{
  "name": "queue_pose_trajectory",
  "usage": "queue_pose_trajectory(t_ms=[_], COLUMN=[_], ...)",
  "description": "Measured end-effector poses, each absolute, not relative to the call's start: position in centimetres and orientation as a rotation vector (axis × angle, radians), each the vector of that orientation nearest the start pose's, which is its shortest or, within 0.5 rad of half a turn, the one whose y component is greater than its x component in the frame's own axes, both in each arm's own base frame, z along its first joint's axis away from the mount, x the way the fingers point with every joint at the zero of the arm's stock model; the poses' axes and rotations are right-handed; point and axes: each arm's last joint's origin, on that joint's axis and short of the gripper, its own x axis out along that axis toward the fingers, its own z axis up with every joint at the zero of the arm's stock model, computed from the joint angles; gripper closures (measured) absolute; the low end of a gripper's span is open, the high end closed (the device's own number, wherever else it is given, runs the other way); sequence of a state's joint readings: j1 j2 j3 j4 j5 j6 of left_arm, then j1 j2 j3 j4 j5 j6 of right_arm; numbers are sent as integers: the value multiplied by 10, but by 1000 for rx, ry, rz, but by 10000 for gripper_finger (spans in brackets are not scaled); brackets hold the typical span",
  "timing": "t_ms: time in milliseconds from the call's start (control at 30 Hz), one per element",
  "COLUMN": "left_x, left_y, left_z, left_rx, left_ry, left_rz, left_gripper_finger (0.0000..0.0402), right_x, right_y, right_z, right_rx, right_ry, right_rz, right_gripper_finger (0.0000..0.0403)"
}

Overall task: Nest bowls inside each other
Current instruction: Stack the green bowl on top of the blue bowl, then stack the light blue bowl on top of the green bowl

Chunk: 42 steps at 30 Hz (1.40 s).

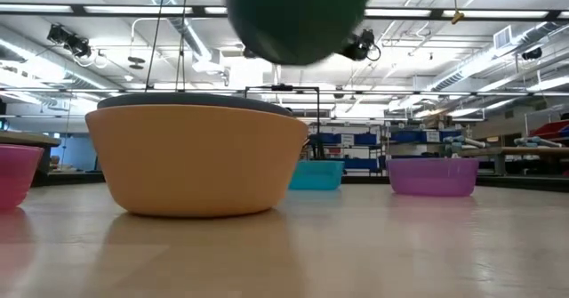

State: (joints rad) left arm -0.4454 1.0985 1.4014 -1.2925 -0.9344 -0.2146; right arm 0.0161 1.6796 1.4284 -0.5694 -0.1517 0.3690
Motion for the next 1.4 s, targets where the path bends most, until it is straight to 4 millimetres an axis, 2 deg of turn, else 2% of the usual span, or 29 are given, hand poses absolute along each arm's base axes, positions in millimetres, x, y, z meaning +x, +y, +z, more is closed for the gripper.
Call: queue_pose_trajectory(t_ms=[200,567,700,1033,1233,1400], left_x=[158,158,158,158,158,158], left_y=[-49,-50,-50,-50,-50,-50], left_z=[398,399,399,399,399,399], left_rx=[428,421,418,401,398,400], left_ry=[703,697,696,688,688,691], left_rz=[523,525,526,531,532,532], left_gripper_finger=[302,302,302,302,302,302], right_x=[395,416,417,412,412,399], right_y=[34,37,38,38,37,29], right_z=[272,229,227,227,231,247], right_rx=[394,389,393,405,341,149], right_ry=[761,814,820,869,834,821], right_rz=[106,64,61,46,27,-161], right_gripper_finger=[403,400,377,283,274,281])
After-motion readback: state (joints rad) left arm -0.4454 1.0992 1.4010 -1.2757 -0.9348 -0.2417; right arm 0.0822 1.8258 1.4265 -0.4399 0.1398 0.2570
